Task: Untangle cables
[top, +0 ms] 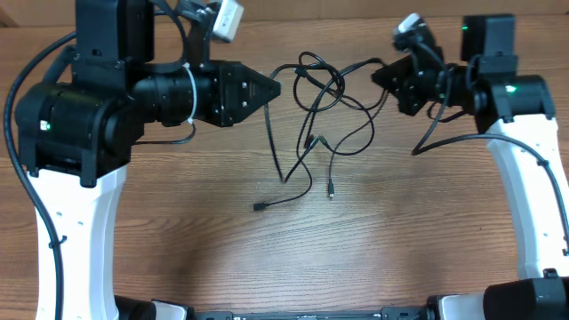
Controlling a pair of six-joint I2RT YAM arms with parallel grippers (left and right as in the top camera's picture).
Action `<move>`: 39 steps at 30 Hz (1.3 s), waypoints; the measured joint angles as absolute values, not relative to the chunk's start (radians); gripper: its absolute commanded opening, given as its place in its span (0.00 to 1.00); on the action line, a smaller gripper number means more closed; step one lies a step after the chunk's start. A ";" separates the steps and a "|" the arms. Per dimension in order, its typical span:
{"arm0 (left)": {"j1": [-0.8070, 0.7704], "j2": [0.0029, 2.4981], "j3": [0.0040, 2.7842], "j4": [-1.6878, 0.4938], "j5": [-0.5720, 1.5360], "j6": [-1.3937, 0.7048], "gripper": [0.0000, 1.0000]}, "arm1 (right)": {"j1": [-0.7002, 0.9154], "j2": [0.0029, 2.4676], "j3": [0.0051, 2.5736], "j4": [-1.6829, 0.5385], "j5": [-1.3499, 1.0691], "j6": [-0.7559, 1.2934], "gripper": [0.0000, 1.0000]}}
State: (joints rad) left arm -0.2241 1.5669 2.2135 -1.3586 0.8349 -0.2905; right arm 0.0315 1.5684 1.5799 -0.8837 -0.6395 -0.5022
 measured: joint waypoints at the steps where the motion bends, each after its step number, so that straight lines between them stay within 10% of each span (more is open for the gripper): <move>1: -0.215 1.567 2.214 -1.364 0.835 -0.288 0.04 | 0.011 1.568 1.580 -0.883 -0.640 -0.491 0.04; 39: -0.022 1.504 2.214 -1.425 0.793 -0.258 0.04 | -0.657 1.520 1.580 -0.723 -0.679 0.178 0.04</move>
State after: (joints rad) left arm -0.0223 1.5043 2.2135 -1.4250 0.7929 -0.2584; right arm -0.6567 1.5200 1.5799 -0.7227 -0.6792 0.1776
